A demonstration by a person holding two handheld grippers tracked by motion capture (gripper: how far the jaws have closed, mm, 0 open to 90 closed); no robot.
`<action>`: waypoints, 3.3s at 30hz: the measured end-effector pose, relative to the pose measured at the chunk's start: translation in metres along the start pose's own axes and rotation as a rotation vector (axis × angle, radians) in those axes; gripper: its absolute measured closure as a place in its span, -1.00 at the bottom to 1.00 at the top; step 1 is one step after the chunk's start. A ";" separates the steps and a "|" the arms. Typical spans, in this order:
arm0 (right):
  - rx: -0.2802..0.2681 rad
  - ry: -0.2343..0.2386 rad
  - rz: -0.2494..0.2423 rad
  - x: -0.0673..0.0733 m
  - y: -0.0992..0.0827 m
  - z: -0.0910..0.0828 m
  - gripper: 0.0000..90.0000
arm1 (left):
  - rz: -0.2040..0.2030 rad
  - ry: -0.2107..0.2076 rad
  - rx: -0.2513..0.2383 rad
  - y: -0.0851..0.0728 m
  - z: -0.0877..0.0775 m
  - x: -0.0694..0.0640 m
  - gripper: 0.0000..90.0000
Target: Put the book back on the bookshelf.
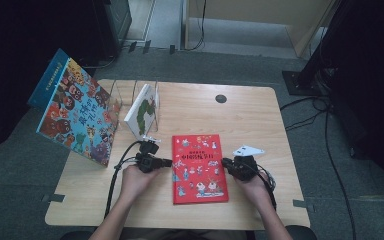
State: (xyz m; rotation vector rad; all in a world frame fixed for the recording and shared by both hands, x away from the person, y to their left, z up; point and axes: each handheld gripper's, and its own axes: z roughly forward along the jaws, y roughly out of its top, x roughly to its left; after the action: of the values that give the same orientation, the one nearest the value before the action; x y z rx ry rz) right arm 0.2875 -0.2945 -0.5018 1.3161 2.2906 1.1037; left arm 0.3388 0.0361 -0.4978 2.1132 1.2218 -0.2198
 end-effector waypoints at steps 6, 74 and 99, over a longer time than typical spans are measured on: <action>0.062 0.067 0.081 0.004 0.002 0.000 0.59 | 0.007 0.006 0.008 -0.003 0.003 -0.004 0.96; 0.342 0.150 0.463 -0.021 0.045 -0.010 0.49 | 0.013 -0.006 0.021 -0.009 0.009 -0.015 1.00; 0.343 0.323 0.364 0.022 0.108 -0.003 0.75 | -0.003 -0.005 0.019 -0.010 0.010 -0.013 0.97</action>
State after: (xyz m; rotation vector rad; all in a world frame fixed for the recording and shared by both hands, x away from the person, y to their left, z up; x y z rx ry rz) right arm 0.3404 -0.2463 -0.4185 1.8650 2.6331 1.1336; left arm 0.3256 0.0243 -0.5042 2.1262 1.2245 -0.2386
